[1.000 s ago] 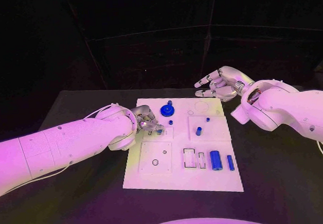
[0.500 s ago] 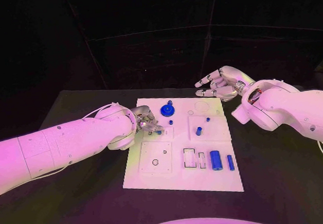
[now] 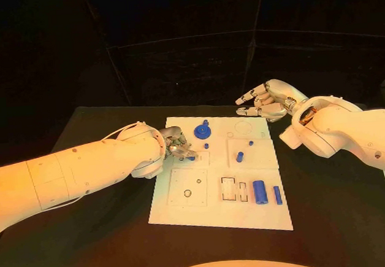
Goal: Assemble the parts on the task board
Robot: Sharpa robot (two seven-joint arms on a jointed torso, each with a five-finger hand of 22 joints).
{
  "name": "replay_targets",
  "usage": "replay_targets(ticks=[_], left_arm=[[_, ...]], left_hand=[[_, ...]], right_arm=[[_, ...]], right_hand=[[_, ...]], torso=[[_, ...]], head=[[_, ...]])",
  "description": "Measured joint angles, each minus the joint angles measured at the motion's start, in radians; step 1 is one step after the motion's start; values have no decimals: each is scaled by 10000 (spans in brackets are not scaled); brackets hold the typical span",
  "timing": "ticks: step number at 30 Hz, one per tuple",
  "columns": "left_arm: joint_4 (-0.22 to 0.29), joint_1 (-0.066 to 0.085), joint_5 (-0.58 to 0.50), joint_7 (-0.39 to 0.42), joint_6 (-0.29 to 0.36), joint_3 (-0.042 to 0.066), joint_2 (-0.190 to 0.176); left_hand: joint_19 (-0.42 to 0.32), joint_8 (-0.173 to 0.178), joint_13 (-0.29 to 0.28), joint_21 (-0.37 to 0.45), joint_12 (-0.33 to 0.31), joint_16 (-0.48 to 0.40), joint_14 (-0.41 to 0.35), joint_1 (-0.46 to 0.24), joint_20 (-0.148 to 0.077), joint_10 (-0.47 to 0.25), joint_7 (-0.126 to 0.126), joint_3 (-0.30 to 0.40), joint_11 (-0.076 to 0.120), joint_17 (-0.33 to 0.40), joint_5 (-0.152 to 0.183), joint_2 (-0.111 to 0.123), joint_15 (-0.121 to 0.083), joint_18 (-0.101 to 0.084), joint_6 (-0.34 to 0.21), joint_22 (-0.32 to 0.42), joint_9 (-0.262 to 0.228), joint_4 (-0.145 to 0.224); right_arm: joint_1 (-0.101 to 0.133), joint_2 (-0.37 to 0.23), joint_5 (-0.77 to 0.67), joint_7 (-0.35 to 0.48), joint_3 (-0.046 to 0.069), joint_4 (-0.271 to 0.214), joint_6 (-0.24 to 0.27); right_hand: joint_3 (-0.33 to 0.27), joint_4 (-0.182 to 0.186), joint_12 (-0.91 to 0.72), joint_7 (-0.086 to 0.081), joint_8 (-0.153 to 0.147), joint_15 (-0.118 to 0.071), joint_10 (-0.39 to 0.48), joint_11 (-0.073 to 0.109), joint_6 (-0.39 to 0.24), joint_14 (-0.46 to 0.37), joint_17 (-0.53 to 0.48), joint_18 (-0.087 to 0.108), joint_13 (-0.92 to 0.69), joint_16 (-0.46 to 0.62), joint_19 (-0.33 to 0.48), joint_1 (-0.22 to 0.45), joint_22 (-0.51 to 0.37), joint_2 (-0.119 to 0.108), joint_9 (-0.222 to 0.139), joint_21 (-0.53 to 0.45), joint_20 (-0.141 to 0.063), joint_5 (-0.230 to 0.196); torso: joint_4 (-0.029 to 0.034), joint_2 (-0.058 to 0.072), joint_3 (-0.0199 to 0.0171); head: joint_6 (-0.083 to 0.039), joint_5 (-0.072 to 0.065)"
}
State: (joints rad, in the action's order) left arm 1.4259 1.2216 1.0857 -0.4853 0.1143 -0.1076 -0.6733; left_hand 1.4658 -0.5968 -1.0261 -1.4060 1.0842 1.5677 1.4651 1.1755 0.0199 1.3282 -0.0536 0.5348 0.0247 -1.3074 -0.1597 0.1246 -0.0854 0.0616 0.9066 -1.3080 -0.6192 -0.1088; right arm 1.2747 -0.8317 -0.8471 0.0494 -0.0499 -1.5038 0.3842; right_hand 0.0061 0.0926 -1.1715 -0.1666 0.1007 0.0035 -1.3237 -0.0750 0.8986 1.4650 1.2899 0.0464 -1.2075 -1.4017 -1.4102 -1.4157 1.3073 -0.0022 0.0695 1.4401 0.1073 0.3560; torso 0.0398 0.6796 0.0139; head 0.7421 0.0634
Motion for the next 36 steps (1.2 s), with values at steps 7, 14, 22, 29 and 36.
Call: replay_targets(ticks=[7, 14, 22, 29, 36], left_arm=[[15, 4, 9, -24, -25, 2, -9], [-16, 4, 18, -31, -26, -1, 5], [-148, 13, 24, -65, -76, -1, 128], [-301, 27, 23, -115, -172, 7, 239], [-414, 33, 18, -162, -240, 8, 313]], left_hand=[[0, 2, -69, 0, 89, 0, 0, 4, 0, 66, 36, 29, 42, 0, -100, 20, 0, 1, 38, 1, 7, -24], [-3, 5, -262, -116, 328, 0, 1, -400, -40, 282, 277, 260, 181, 0, -118, 284, -112, 0, 315, 2, 31, 218], [5, -9, -434, -201, 466, 0, 33, -816, -78, 336, 337, 414, 200, 0, -118, 264, -144, 1, 552, 2, 111, 698], [-21, -44, -567, -201, 593, 0, -2, -1033, -103, 394, 366, 371, 251, 0, -121, 215, -181, 1, 666, 3, 113, 714], [-3, -44, -628, -239, 680, 0, -1, -1132, -143, 411, 376, 205, 267, 0, -152, 119, -181, 2, 732, 3, 111, 552]], right_arm=[[0, 0, 0, -5, 0, 6, 0], [0, 9, 0, -8, 0, 13, 0], [0, 28, 0, -11, 0, 26, 0], [0, 65, 0, -13, 0, 51, 0], [0, 95, 0, -19, 0, 88, -5]], right_hand=[[0, 0, 40, 0, 0, 0, 0, 0, 0, 0, -7, -1, 12, -1, 0, 0, 0, 0, 0, 0, 0, 0], [0, 0, 63, 0, 0, 0, 0, 0, 0, 0, -12, 0, 24, -1, 0, 0, 0, 0, 0, 0, 0, 0], [0, 0, 63, 0, 0, 0, 0, 0, 0, 0, -12, 0, 23, -1, 0, 0, 0, 0, 0, 0, 0, 0], [-1, 0, 63, 0, 0, 0, 37, 37, 0, 0, -23, 0, 33, -2, 0, 0, 0, 0, 0, 0, 0, 0], [-1, -1, 63, 0, 0, 0, 37, 37, 0, 0, -23, 0, 44, -2, 0, 0, 0, 0, 0, 0, 0, 0]], torso=[[-4, 0, 5], [-5, 0, 5], [-11, 1, 2], [-12, 2, -1], [-12, 2, -1]], head=[[15, -11], [35, -25], [45, -16], [71, 14], [81, 23]])
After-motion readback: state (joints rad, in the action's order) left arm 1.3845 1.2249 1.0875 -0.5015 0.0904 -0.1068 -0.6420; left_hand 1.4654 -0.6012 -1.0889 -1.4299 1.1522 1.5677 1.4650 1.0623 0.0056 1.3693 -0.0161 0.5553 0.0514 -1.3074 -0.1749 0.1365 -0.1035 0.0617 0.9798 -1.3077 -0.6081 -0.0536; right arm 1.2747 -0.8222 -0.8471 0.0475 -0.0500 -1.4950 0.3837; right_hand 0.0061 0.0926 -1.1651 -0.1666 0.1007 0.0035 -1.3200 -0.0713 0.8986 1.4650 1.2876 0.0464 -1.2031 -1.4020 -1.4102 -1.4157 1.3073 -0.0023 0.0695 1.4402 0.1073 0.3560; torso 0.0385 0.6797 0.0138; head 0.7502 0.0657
